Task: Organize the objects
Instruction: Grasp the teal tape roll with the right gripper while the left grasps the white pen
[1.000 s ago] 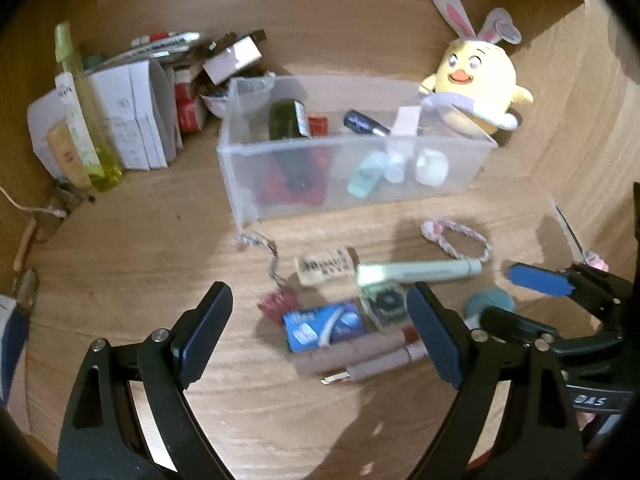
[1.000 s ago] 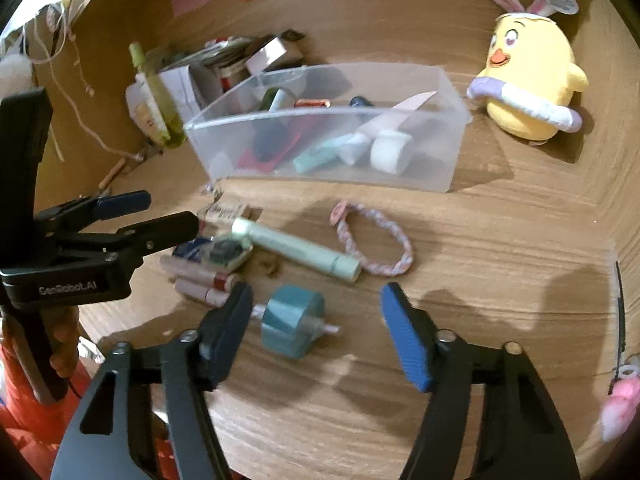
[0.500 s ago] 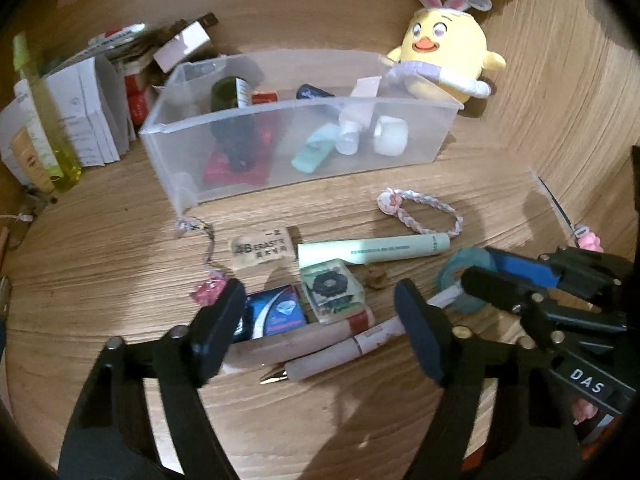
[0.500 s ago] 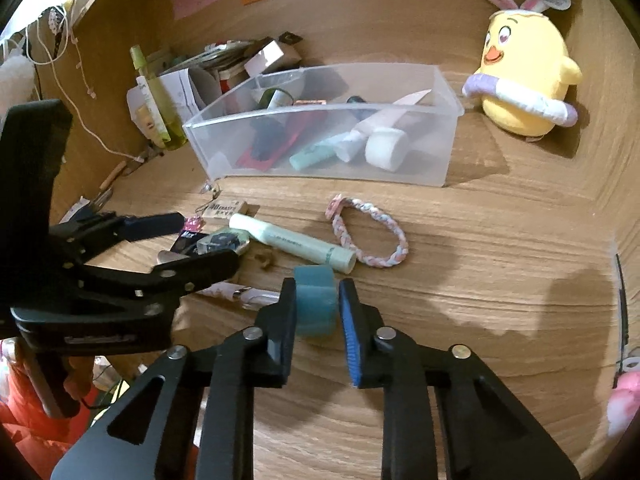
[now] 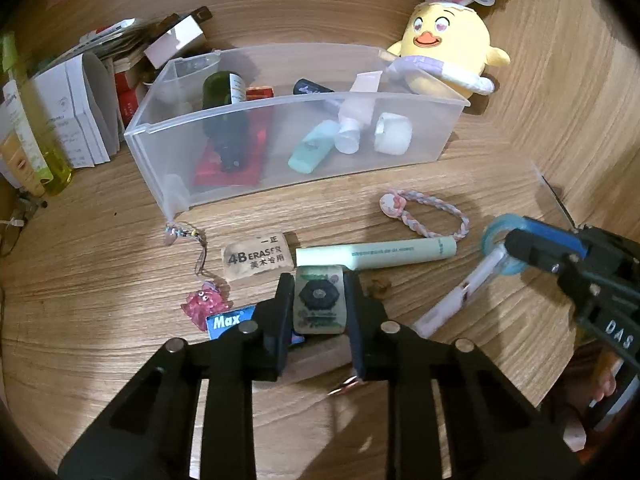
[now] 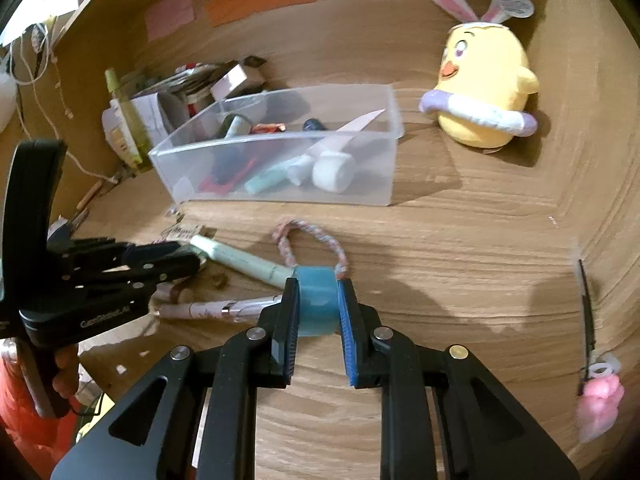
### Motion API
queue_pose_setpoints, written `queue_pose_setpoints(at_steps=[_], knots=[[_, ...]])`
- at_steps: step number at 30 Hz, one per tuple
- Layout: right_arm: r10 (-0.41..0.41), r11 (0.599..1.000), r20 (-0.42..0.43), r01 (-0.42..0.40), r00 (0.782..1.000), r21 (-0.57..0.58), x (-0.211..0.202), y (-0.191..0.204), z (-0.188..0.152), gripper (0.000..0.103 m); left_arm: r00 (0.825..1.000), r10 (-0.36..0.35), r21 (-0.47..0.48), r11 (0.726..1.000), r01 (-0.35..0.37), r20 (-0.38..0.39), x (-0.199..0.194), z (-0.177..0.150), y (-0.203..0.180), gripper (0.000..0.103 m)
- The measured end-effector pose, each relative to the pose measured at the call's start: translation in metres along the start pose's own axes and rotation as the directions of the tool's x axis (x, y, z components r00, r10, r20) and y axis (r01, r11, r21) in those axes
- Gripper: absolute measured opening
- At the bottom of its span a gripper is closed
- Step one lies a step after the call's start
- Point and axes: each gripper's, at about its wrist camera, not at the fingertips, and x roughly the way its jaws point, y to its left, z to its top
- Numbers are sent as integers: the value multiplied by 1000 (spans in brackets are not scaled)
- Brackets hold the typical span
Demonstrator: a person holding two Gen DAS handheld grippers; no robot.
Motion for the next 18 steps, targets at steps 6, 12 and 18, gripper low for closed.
queue_pose_setpoints(at_steps=[6,12,18], knots=[[-20,999,10,20,1000,27,-4,-12,3,17,1000,7,3,1000,-7,-4,0,2,3,24],[-22,998,3,22,1000,55,1,-21,4,17,1000,-8,21,1000,8,-7,-8,2,1,39],[-17,997,14,16,1000,76,0,-28,7,17,999,-48,47,998,46,23,-23,6,-11,48]])
